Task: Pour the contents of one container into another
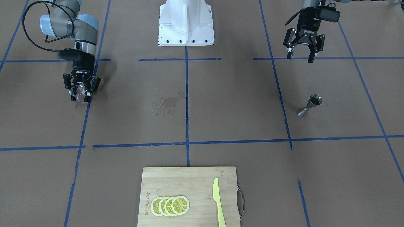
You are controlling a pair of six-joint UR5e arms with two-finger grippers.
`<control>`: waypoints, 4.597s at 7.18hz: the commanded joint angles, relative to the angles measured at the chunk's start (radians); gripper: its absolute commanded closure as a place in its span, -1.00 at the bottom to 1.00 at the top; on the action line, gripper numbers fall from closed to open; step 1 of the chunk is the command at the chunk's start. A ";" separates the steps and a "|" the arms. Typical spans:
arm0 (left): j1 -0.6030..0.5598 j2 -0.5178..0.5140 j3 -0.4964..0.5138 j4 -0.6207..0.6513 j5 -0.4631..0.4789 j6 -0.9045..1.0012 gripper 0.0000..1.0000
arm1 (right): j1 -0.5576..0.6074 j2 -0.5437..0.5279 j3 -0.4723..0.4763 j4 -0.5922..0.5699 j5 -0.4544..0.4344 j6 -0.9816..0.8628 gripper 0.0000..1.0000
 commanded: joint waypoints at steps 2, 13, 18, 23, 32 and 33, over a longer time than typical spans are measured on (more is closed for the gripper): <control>0.000 0.000 0.001 0.000 0.000 0.000 -0.99 | 0.016 -0.017 0.013 0.001 0.000 -0.012 -1.00; -0.192 -0.106 -0.441 0.541 -0.568 0.070 -0.99 | 0.016 -0.272 0.390 -0.004 0.463 -0.161 -1.00; -0.280 -0.394 -0.329 0.715 -0.681 0.228 -0.99 | 0.430 -0.312 0.550 -0.012 1.096 -0.576 -1.00; -0.795 -0.518 -0.118 0.715 -1.143 0.743 -0.99 | 1.100 -0.149 0.332 -0.166 1.767 -1.230 -1.00; -1.463 -0.407 0.421 0.921 -1.511 1.720 -1.00 | 1.355 -0.083 0.228 -0.619 1.806 -1.850 -1.00; -1.468 -0.416 0.445 0.887 -1.510 1.704 -1.00 | 1.357 -0.069 0.228 -0.618 1.798 -1.850 -1.00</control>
